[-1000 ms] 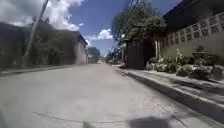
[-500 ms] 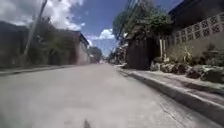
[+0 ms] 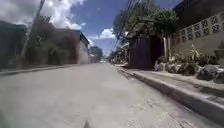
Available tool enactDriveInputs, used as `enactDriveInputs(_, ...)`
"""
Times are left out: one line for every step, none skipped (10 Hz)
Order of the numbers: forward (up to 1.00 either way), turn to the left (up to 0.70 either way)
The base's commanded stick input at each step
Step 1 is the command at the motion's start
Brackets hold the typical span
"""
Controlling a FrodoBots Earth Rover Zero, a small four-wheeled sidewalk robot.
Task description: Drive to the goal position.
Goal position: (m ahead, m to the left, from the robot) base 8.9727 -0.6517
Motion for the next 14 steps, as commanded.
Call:
enactDriveInputs(1.00,-0.39)
enactDriveInputs(1.00,-0.35)
enactDriveInputs(1.00,-0.15)
enactDriveInputs(1.00,0.00)
enactDriveInputs(1.00,0.00)
enactDriveInputs(1.00,0.00)
enactDriveInputs(1.00,0.00)
enactDriveInputs(1.00,0.00)
enactDriveInputs(1.00,0.00)
enactDriveInputs(1.00,0.00)
enactDriveInputs(1.00,0.00)
enactDriveInputs(1.00,0.00)
enactDriveInputs(1.00,0.00)
enactDriveInputs(1.00,0.00)
